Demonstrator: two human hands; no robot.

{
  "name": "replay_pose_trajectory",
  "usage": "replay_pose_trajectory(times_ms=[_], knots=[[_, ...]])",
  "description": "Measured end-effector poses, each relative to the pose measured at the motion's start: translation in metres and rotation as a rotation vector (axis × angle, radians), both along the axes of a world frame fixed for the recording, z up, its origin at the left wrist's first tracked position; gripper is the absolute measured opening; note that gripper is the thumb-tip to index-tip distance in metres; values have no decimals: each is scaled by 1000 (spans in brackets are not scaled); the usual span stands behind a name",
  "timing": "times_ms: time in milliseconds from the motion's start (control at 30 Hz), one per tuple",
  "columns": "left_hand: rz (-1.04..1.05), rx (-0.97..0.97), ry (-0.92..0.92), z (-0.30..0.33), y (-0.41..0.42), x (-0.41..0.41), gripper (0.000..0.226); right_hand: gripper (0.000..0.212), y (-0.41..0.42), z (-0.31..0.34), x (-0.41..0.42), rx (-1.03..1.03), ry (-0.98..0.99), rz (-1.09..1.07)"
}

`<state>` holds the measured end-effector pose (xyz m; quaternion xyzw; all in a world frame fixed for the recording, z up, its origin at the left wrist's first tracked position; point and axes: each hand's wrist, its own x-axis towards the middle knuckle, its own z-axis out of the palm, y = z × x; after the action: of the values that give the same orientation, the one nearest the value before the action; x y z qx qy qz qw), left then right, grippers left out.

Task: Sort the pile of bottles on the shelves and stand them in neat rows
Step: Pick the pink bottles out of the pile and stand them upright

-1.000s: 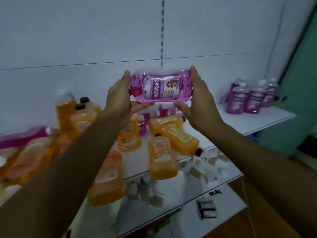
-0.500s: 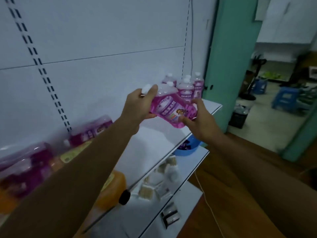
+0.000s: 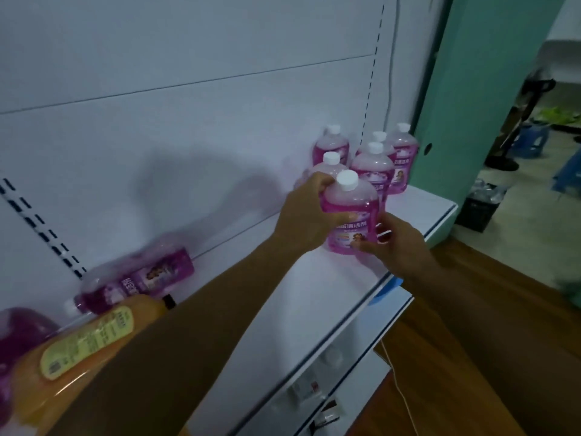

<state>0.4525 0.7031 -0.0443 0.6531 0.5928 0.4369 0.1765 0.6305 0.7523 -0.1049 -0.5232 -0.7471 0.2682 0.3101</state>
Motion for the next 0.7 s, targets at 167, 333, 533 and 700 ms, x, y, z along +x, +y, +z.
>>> replay_pose_trajectory(times_ms=[167, 333, 533, 700], knots=[[115, 1, 73, -14, 22, 10, 68, 39, 31, -13, 0, 4, -73, 42], [214, 35, 140, -15, 26, 21, 65, 36, 38, -19, -4, 11, -50, 30], [285, 18, 129, -21, 6, 7, 60, 40, 10, -7, -9, 460, 113, 3], [447, -35, 187, -22, -36, -45, 59, 21, -22, 2, -70, 564, 142, 393]])
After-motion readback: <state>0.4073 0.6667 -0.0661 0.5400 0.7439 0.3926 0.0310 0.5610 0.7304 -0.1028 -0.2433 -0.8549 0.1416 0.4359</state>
